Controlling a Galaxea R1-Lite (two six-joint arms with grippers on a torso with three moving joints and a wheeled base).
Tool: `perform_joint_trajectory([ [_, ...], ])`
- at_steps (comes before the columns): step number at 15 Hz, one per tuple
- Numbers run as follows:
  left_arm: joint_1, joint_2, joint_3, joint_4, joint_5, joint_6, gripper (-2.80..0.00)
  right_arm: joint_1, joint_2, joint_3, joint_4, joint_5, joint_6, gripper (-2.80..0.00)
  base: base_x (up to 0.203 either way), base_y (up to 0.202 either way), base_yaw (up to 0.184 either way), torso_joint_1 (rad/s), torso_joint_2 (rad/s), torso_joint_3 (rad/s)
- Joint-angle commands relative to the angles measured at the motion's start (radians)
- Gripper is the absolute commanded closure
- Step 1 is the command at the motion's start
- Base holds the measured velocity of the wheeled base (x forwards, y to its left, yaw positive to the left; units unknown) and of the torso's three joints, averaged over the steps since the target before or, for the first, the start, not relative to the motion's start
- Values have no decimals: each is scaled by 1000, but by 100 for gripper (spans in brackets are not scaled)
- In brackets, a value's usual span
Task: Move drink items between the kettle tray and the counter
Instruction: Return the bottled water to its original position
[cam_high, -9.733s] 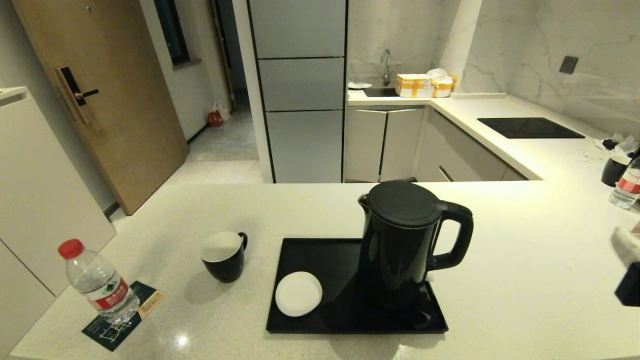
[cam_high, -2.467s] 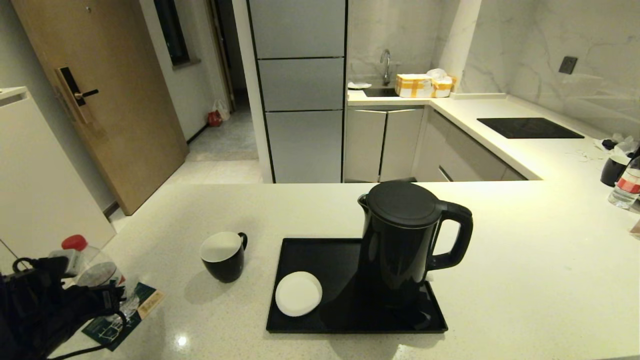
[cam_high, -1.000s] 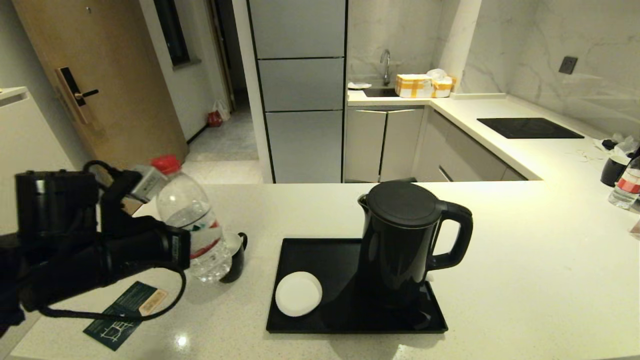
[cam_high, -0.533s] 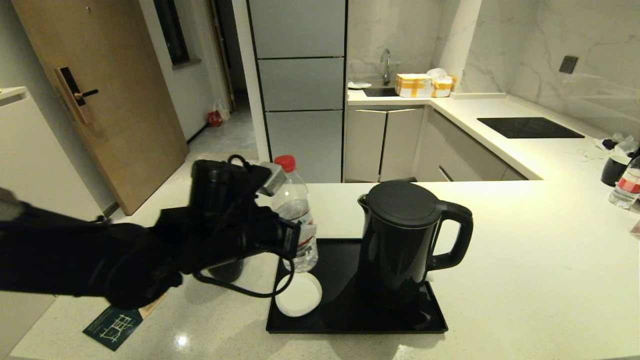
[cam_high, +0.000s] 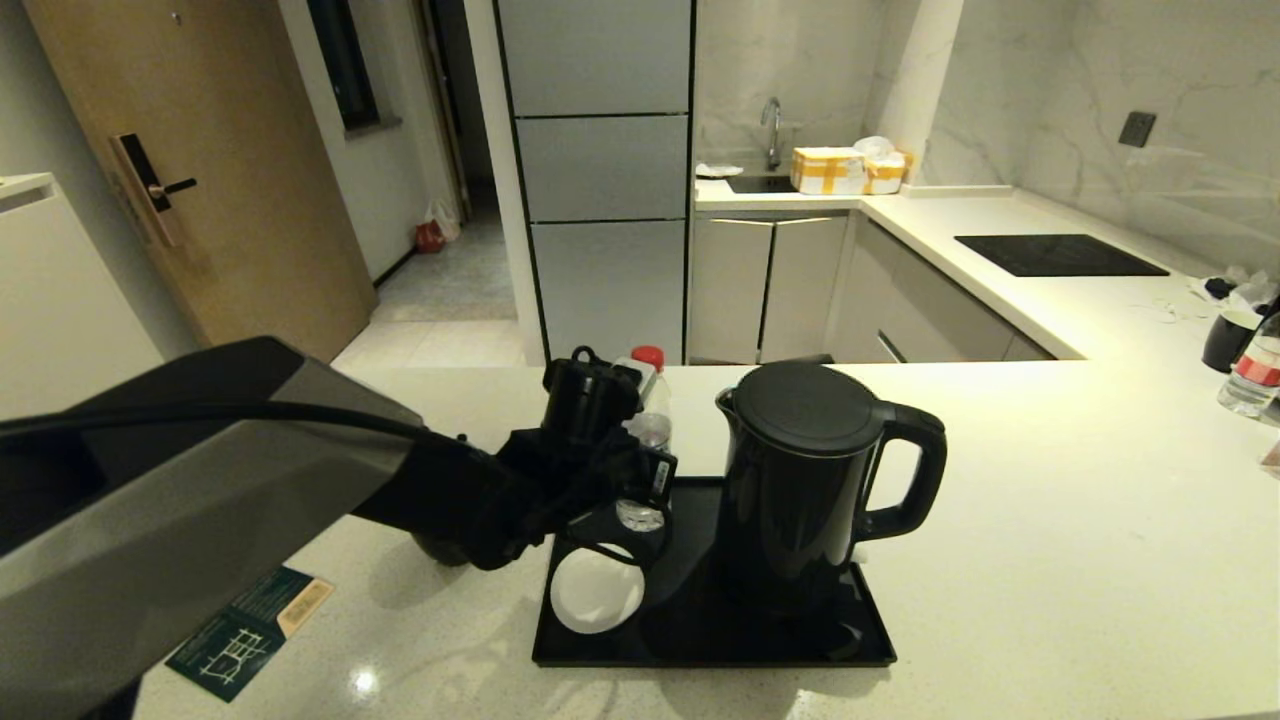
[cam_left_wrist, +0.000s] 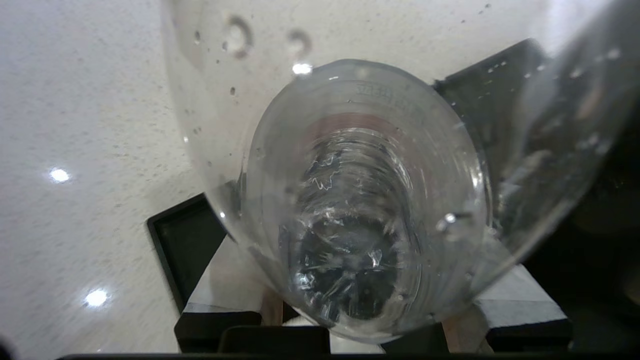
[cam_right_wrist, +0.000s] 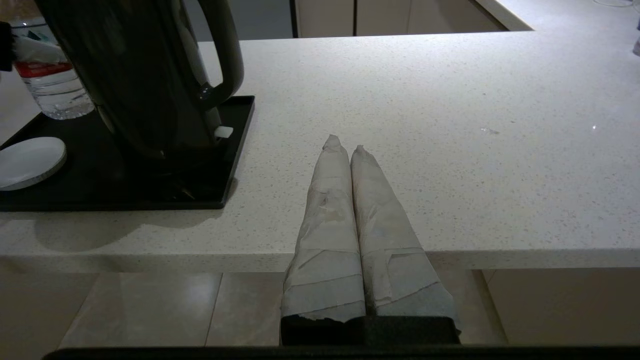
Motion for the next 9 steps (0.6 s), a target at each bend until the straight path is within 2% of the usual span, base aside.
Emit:
perform_joint_trajectory([
  [1, -1, 80, -54, -2, 6, 0, 0, 1, 2, 2, 0, 1, -2, 0, 0, 0, 0, 0, 0, 0],
  [4, -2, 124, -120, 22, 7, 0, 0, 1, 2, 2, 0, 1, -2, 0, 0, 0, 0, 0, 0, 0],
  [9, -20, 163, -165, 50, 7, -1, 0, 1, 2, 2, -2, 1, 0, 0, 0, 0, 0, 0, 0, 0],
])
